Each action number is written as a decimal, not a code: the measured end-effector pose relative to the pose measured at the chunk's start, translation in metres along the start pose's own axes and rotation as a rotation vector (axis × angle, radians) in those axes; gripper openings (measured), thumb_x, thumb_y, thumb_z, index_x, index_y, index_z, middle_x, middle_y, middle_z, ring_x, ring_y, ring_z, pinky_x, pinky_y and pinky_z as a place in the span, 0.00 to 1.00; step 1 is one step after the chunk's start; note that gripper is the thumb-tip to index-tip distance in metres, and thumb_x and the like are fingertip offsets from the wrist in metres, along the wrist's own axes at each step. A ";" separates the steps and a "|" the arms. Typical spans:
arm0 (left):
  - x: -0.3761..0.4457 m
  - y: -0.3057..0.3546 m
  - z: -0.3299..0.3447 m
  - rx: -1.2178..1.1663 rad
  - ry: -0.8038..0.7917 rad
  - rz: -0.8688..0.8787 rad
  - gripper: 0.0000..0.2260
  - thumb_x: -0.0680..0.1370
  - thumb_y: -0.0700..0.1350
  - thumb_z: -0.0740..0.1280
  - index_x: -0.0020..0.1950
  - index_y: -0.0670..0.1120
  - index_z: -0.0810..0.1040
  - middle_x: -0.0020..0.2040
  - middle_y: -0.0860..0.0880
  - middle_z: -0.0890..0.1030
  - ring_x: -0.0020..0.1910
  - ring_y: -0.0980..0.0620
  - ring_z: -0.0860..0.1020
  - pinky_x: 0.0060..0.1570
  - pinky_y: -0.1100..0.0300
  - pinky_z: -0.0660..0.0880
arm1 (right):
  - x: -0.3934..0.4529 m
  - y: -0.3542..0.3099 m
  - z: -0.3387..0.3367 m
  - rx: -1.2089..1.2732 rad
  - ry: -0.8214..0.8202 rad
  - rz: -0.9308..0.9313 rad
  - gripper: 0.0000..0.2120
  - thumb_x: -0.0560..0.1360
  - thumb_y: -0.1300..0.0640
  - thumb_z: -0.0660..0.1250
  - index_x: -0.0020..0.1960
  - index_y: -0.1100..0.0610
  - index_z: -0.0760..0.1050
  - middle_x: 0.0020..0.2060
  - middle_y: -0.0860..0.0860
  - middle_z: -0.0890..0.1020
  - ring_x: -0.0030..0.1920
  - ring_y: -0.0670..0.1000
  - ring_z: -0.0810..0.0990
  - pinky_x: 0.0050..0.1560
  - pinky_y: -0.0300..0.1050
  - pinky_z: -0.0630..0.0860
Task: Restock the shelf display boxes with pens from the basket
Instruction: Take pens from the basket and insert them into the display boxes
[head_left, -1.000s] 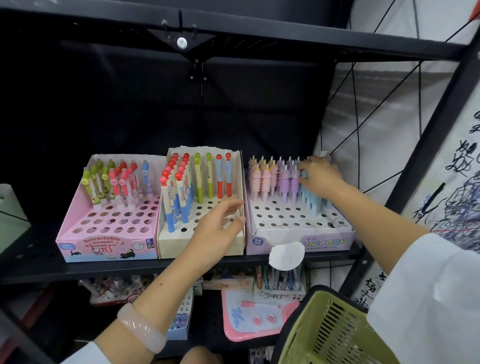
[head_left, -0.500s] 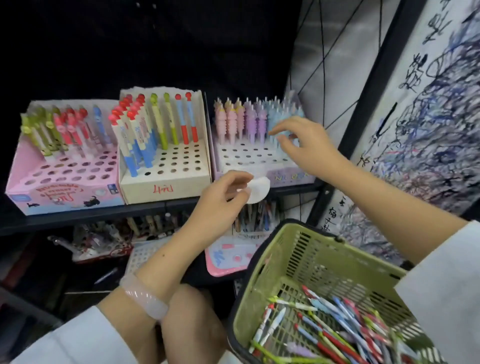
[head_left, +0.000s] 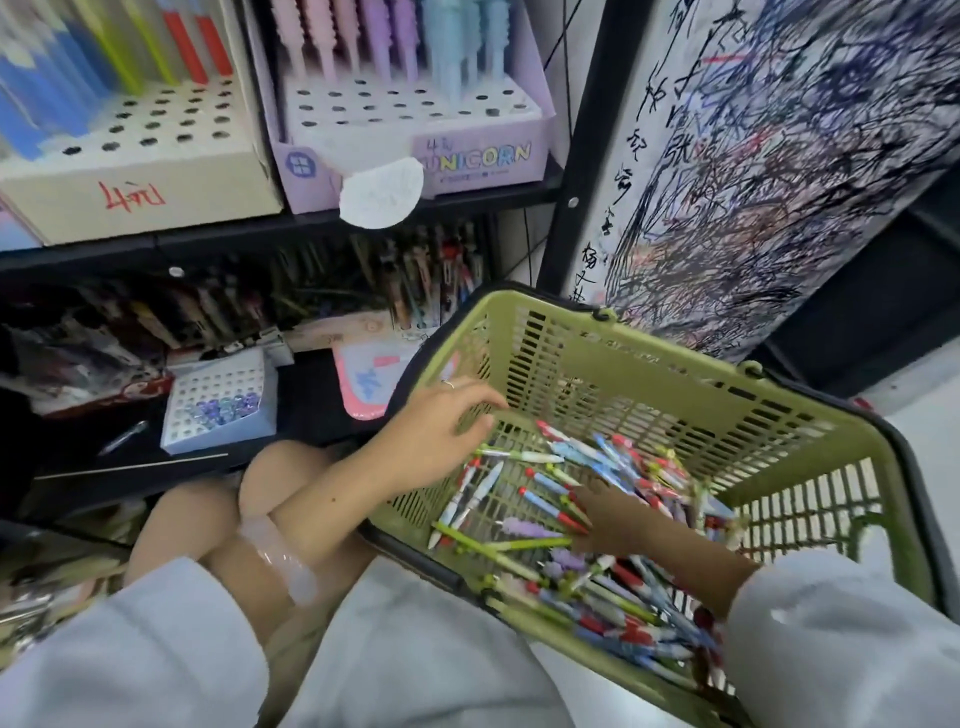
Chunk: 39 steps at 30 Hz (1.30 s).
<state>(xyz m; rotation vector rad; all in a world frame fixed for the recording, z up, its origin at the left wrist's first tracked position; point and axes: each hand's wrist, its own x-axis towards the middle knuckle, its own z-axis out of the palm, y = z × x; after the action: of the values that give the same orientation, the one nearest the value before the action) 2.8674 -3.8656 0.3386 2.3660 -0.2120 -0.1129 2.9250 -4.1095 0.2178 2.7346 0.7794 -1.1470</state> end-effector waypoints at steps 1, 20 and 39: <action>-0.001 -0.002 0.002 0.000 -0.002 -0.013 0.12 0.80 0.46 0.59 0.61 0.49 0.75 0.63 0.52 0.75 0.66 0.55 0.69 0.66 0.59 0.62 | 0.003 -0.004 0.015 0.013 -0.021 0.031 0.41 0.74 0.43 0.65 0.76 0.57 0.47 0.73 0.58 0.58 0.70 0.60 0.62 0.65 0.57 0.66; 0.000 0.002 0.008 -0.060 0.016 -0.024 0.10 0.80 0.44 0.59 0.59 0.49 0.77 0.58 0.55 0.76 0.61 0.59 0.70 0.59 0.67 0.62 | 0.023 -0.030 0.038 0.163 0.058 0.038 0.34 0.72 0.56 0.68 0.72 0.59 0.55 0.45 0.55 0.76 0.42 0.54 0.77 0.30 0.43 0.69; -0.003 0.023 0.022 -0.759 -0.130 -0.368 0.13 0.78 0.57 0.60 0.61 0.57 0.68 0.60 0.55 0.76 0.58 0.59 0.76 0.61 0.57 0.72 | -0.041 -0.094 -0.108 1.736 0.369 -0.385 0.07 0.77 0.67 0.60 0.43 0.58 0.68 0.31 0.51 0.73 0.27 0.44 0.75 0.28 0.36 0.74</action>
<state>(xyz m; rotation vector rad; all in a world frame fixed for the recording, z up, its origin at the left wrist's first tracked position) 2.8587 -3.8964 0.3393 1.6146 0.1851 -0.4408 2.9258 -4.0170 0.3350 4.3619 0.2160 -2.0915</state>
